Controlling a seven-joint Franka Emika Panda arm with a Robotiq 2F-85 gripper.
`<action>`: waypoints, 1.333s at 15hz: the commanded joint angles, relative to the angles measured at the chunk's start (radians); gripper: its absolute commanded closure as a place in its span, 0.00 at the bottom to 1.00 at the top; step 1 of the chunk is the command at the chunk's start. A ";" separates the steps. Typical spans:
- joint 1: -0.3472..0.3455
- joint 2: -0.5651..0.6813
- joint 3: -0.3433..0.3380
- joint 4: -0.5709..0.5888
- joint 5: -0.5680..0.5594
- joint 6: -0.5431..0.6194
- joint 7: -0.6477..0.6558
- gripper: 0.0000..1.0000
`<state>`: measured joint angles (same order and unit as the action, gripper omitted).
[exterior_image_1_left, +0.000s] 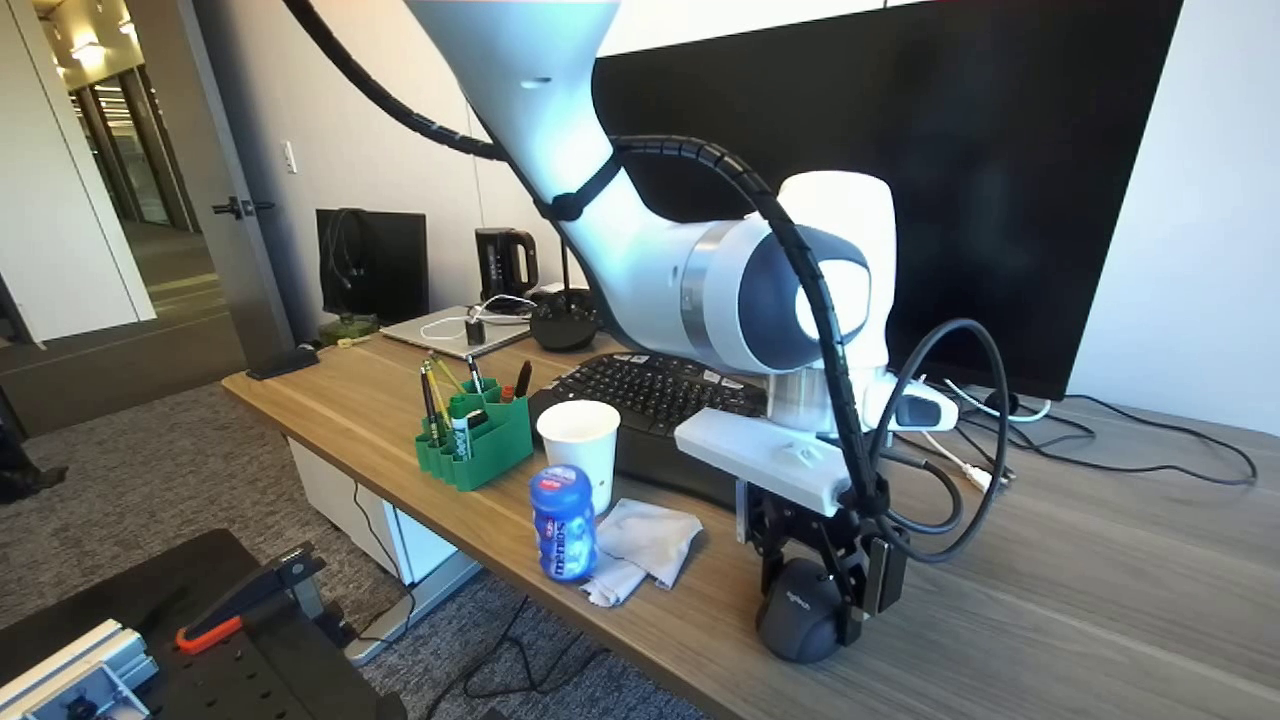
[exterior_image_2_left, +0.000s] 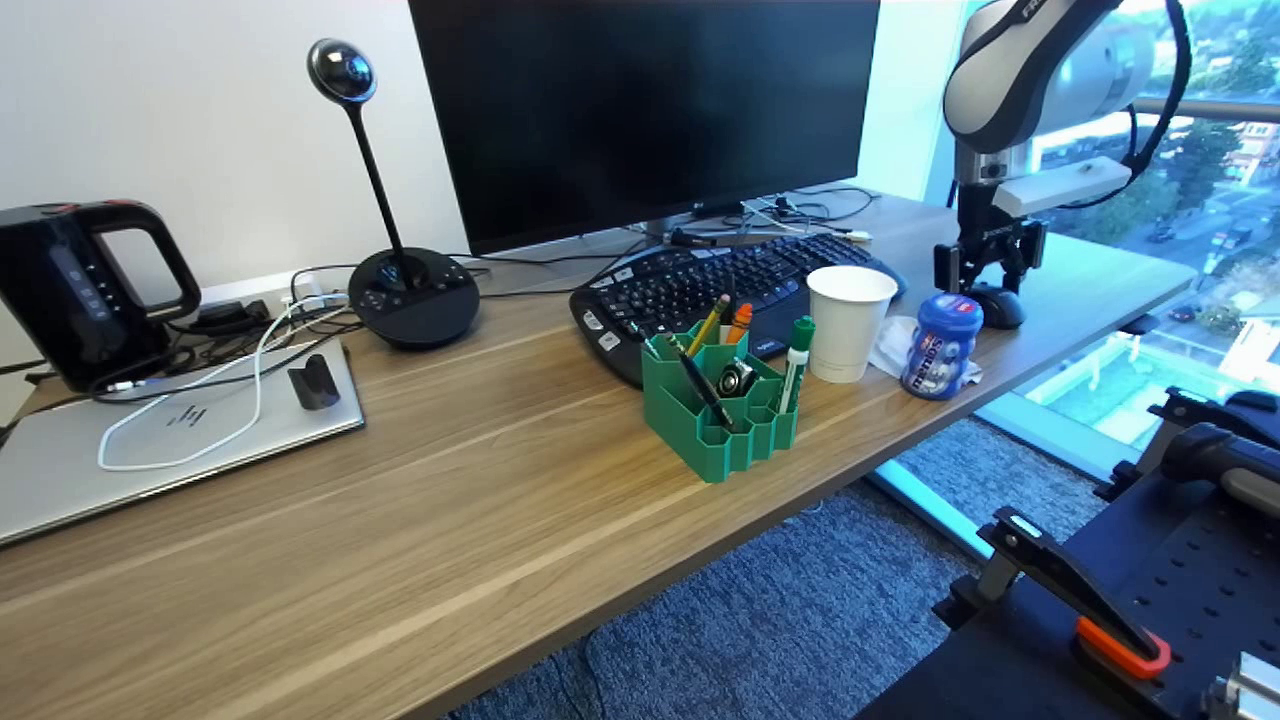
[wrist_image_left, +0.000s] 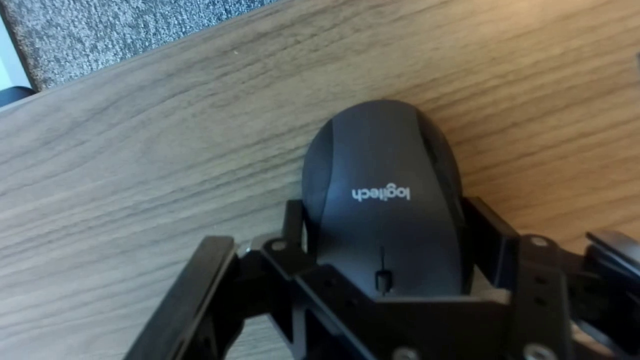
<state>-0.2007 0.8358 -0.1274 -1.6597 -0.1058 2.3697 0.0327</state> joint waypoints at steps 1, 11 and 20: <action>0.012 0.014 -0.013 0.028 0.017 -0.024 0.004 0.47; 0.015 -0.003 -0.016 0.007 0.008 -0.003 -0.002 0.47; 0.012 -0.047 -0.018 -0.027 0.008 -0.005 -0.010 0.47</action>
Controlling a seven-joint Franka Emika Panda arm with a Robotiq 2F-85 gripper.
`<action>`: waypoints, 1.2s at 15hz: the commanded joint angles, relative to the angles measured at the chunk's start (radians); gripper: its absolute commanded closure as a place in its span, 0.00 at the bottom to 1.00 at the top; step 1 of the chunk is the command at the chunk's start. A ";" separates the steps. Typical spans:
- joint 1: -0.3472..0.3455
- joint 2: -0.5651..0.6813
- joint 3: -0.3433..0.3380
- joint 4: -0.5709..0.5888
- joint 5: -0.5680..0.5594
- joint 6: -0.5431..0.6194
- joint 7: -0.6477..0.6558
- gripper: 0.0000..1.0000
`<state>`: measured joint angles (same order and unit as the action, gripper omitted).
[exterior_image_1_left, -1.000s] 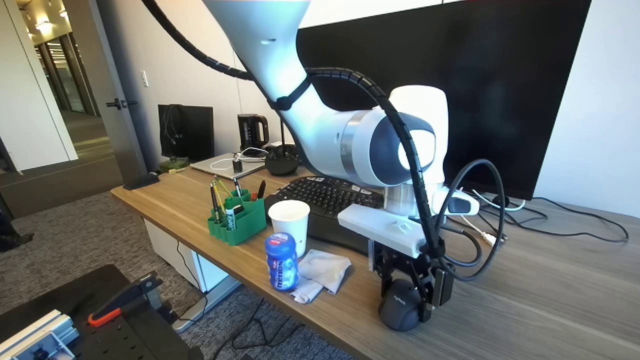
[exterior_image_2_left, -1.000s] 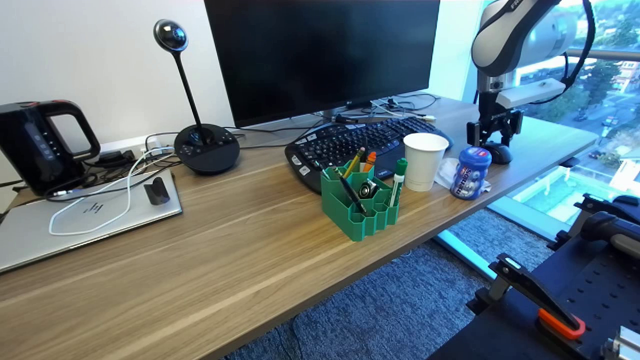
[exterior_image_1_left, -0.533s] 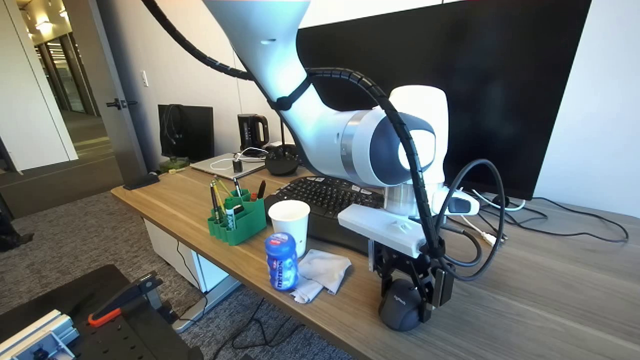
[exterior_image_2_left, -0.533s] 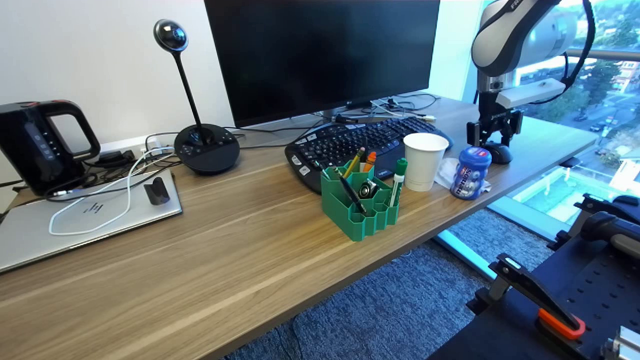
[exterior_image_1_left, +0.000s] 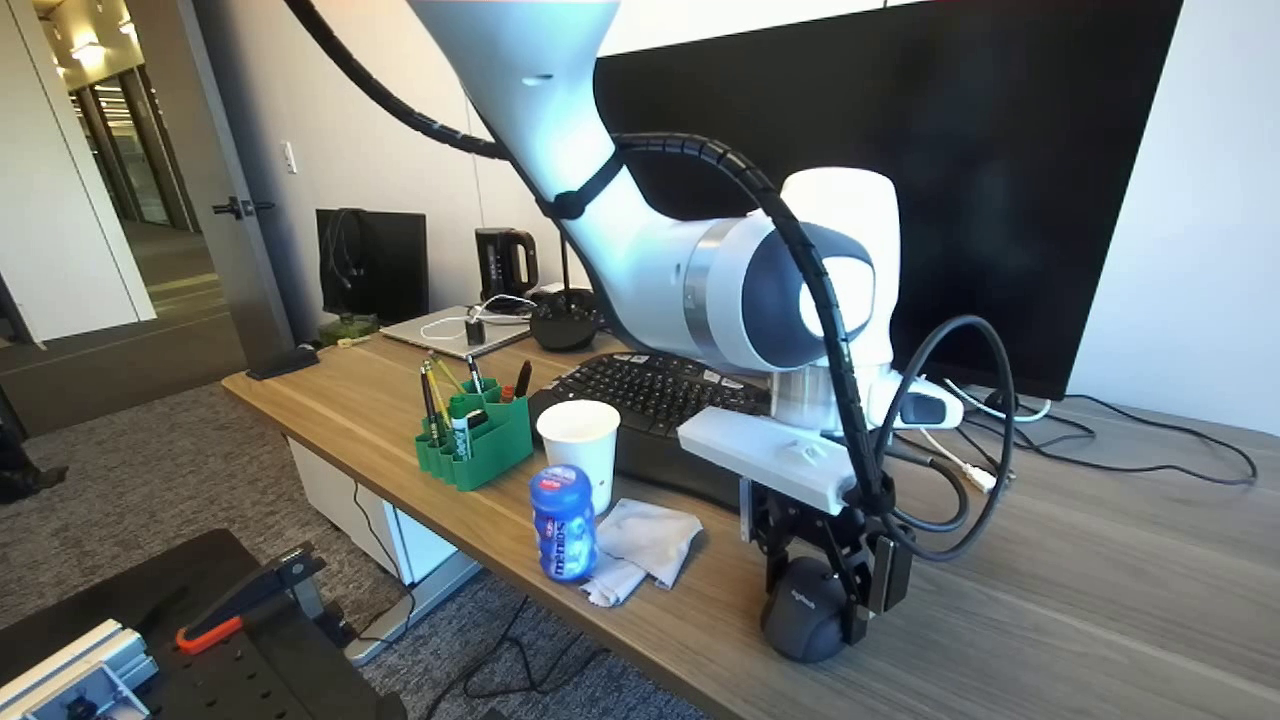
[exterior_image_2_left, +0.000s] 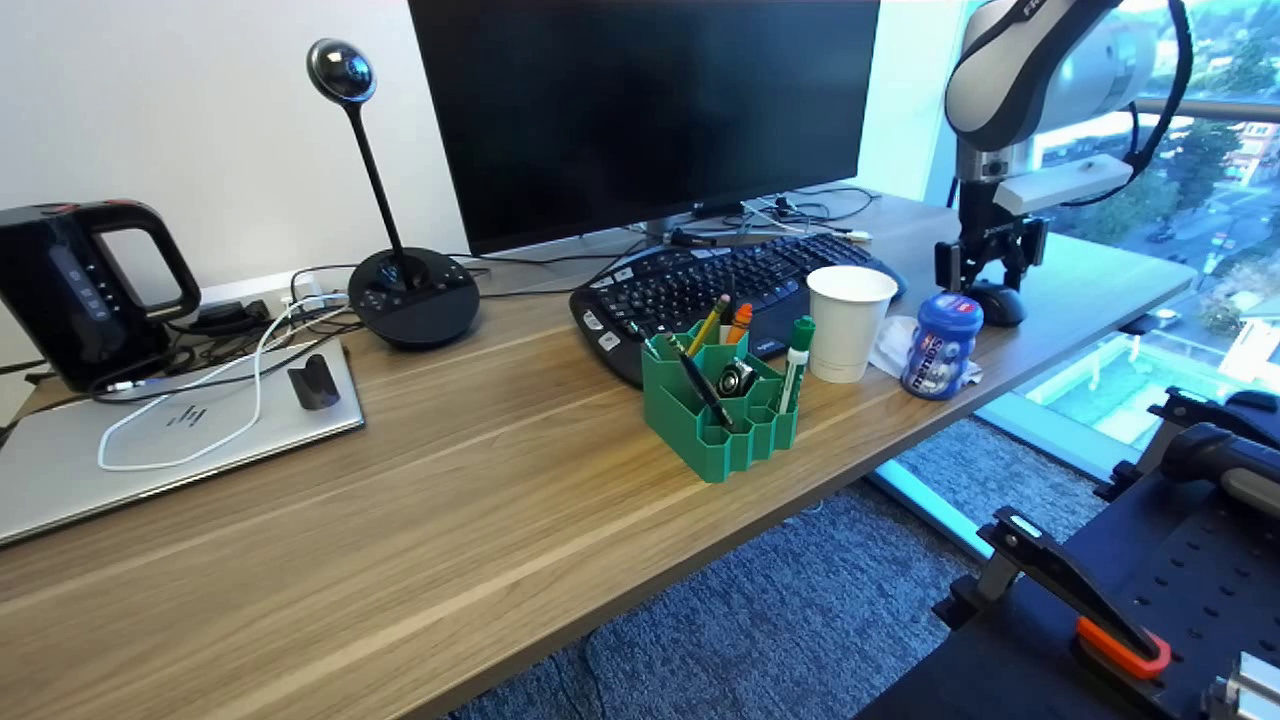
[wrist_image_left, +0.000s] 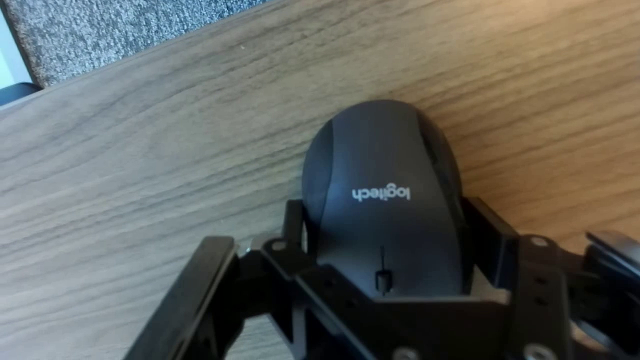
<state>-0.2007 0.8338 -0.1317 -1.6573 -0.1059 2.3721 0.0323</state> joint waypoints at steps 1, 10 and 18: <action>0.013 -0.054 -0.014 -0.033 0.009 -0.009 -0.008 0.47; 0.027 -0.174 -0.027 -0.109 -0.020 -0.048 -0.020 0.47; 0.058 -0.231 -0.021 -0.160 -0.051 -0.044 -0.033 0.47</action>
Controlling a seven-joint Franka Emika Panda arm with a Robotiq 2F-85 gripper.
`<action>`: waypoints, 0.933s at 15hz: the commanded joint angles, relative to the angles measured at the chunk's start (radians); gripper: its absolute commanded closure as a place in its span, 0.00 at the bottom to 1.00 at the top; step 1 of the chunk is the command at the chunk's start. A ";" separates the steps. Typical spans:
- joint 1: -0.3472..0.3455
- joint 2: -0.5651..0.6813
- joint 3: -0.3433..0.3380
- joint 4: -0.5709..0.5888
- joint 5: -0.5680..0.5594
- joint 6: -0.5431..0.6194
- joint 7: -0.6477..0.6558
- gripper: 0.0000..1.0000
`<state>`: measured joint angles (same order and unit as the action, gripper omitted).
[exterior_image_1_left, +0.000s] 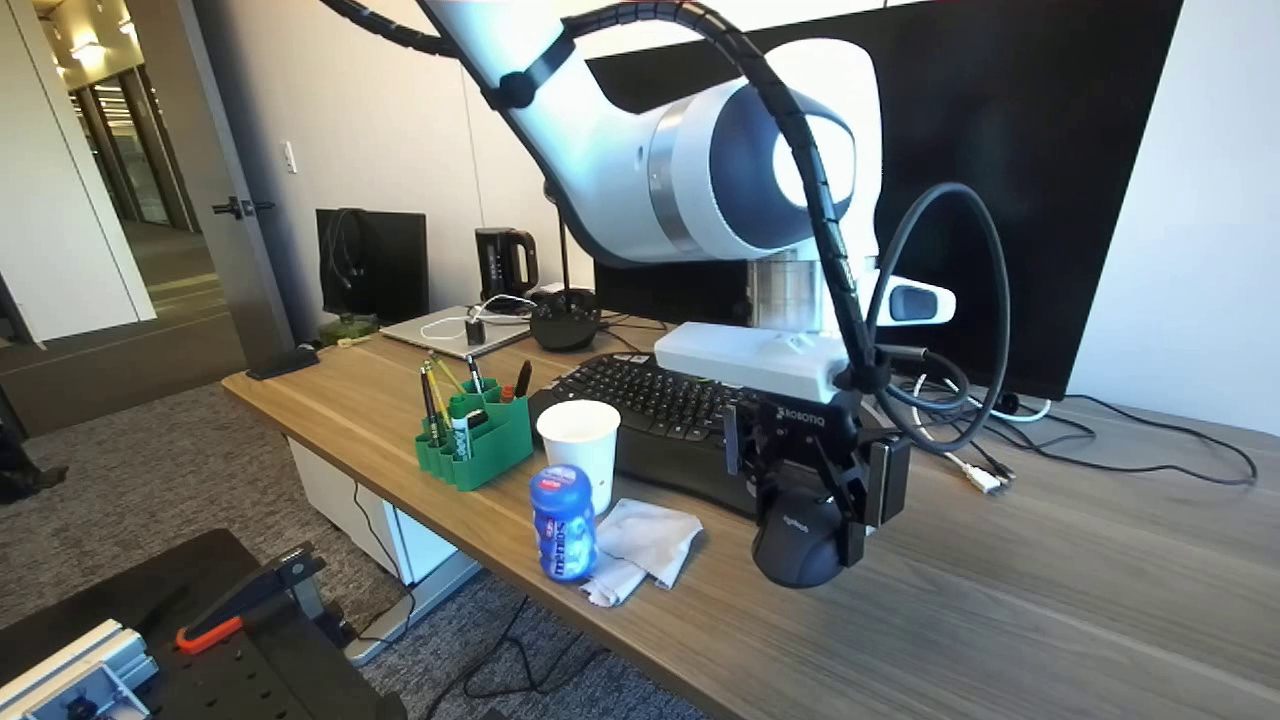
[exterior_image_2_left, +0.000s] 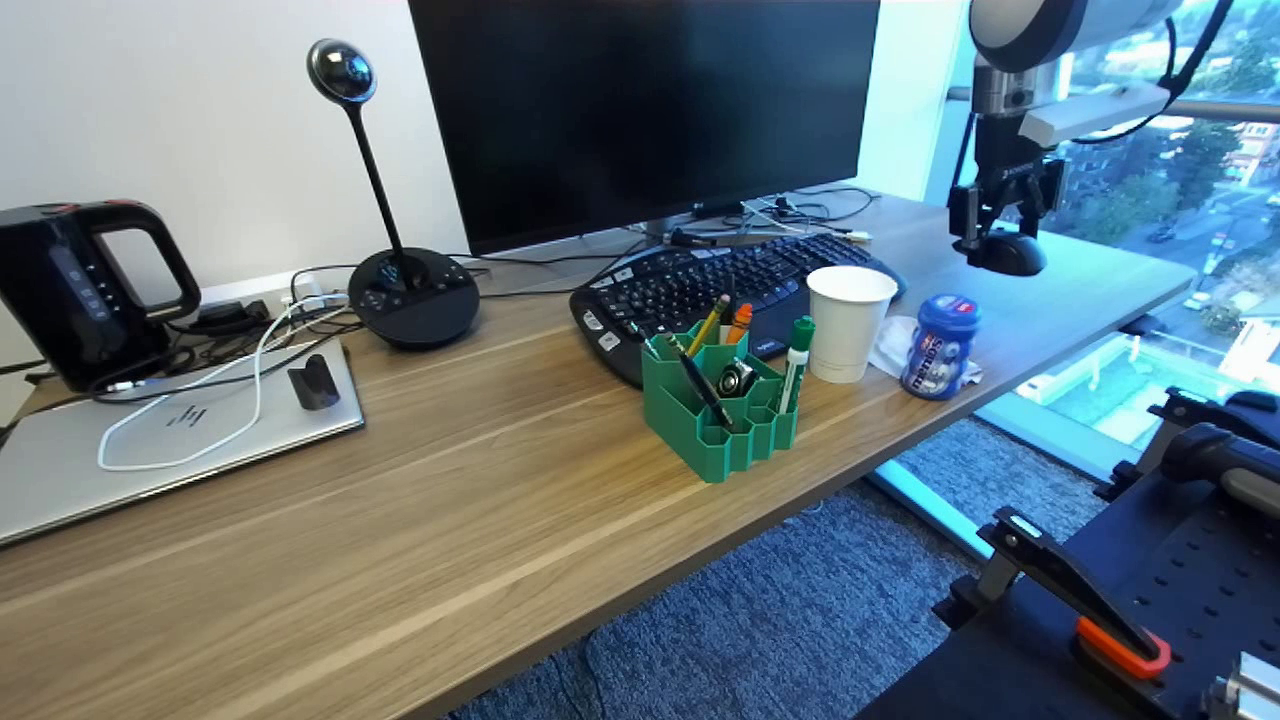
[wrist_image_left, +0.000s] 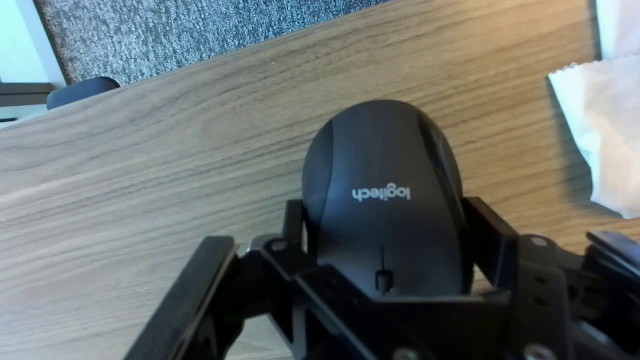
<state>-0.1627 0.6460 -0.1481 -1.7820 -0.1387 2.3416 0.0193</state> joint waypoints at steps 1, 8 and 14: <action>0.024 -0.046 -0.002 -0.040 -0.019 -0.015 -0.026 0.47; 0.068 -0.046 0.003 -0.059 -0.034 -0.015 -0.026 0.47; 0.093 -0.053 0.012 -0.086 -0.053 -0.011 -0.036 0.47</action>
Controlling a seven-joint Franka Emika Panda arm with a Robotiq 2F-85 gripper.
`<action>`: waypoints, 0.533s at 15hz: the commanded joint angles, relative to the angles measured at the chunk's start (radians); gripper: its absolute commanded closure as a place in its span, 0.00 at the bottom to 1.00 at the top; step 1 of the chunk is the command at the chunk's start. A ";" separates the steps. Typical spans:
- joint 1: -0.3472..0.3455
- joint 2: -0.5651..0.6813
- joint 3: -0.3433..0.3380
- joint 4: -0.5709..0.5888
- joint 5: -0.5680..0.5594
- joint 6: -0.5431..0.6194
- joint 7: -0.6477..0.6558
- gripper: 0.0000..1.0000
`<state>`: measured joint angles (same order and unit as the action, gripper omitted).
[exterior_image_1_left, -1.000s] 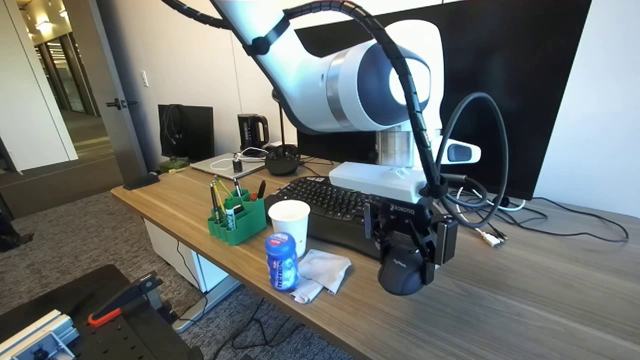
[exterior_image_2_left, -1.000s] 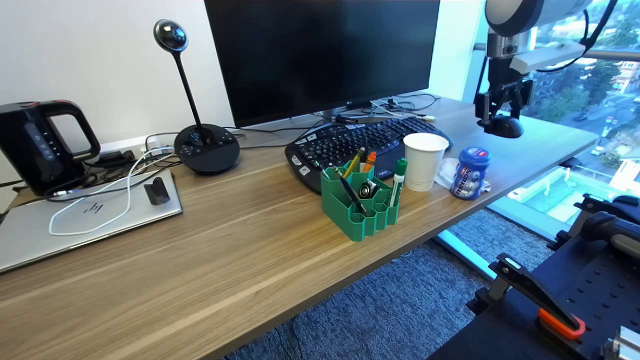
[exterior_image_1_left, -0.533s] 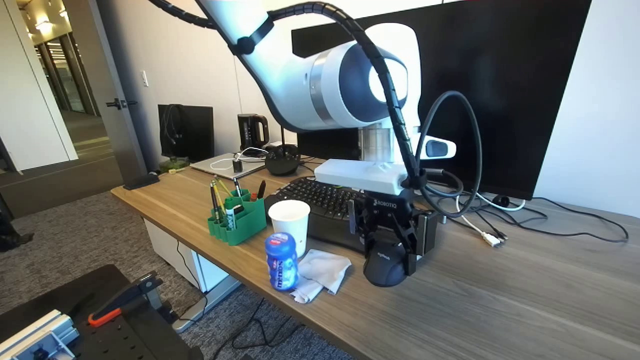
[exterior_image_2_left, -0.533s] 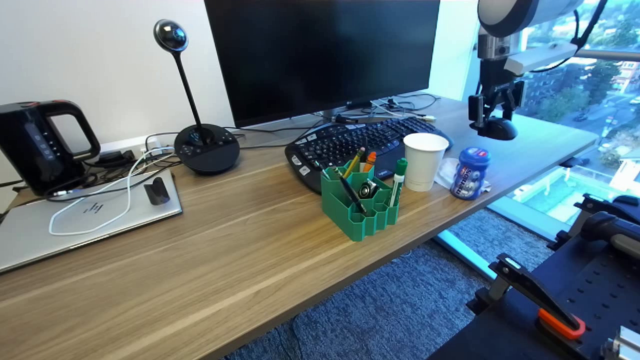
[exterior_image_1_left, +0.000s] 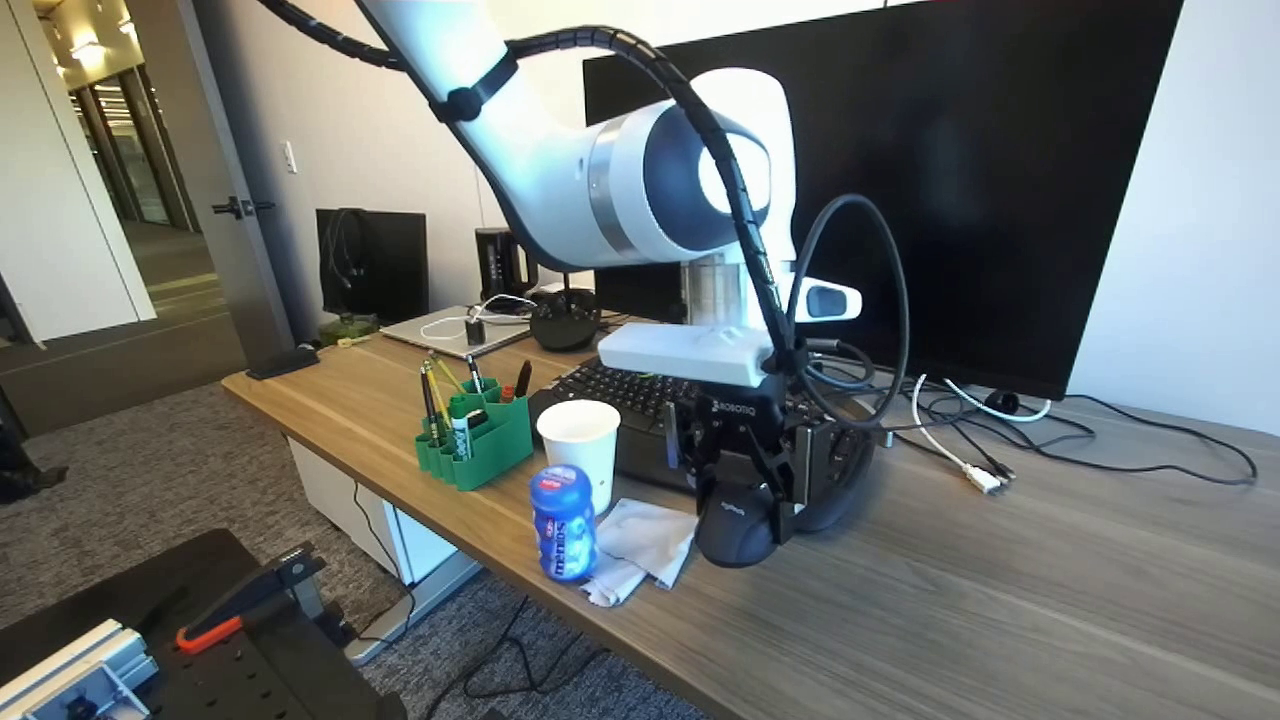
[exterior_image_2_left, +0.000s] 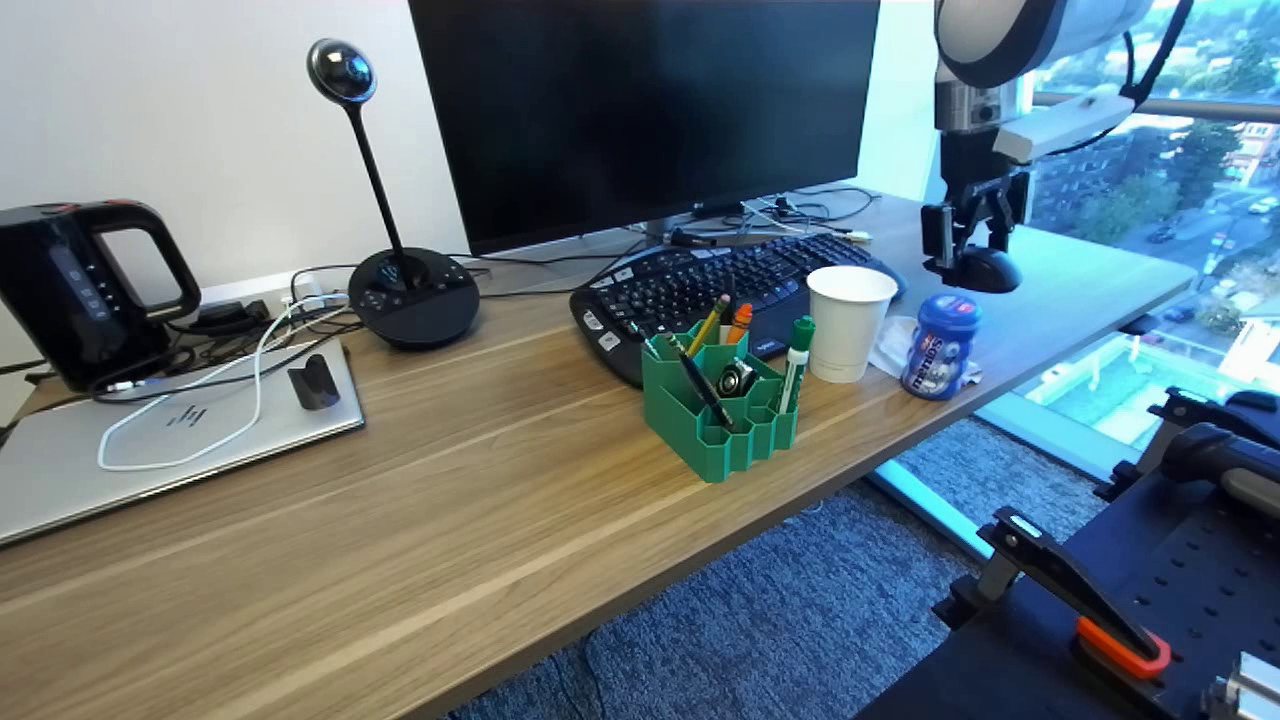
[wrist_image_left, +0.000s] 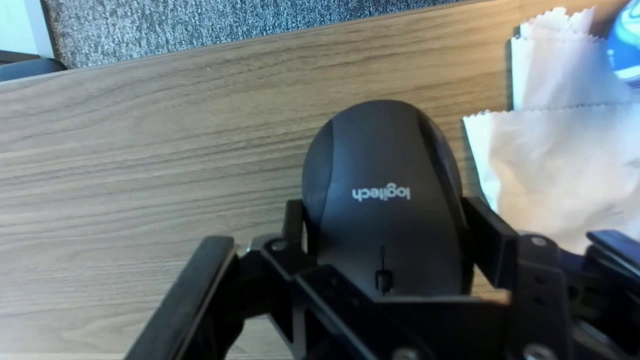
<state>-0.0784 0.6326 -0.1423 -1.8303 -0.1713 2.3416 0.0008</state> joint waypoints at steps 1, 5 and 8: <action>0.009 -0.042 0.012 -0.045 -0.021 -0.007 -0.028 0.47; 0.020 -0.051 0.024 -0.071 -0.038 0.015 -0.059 0.47; 0.016 -0.052 0.039 -0.084 -0.057 0.041 -0.101 0.47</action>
<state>-0.0601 0.6238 -0.1160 -1.8683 -0.2063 2.3534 -0.0544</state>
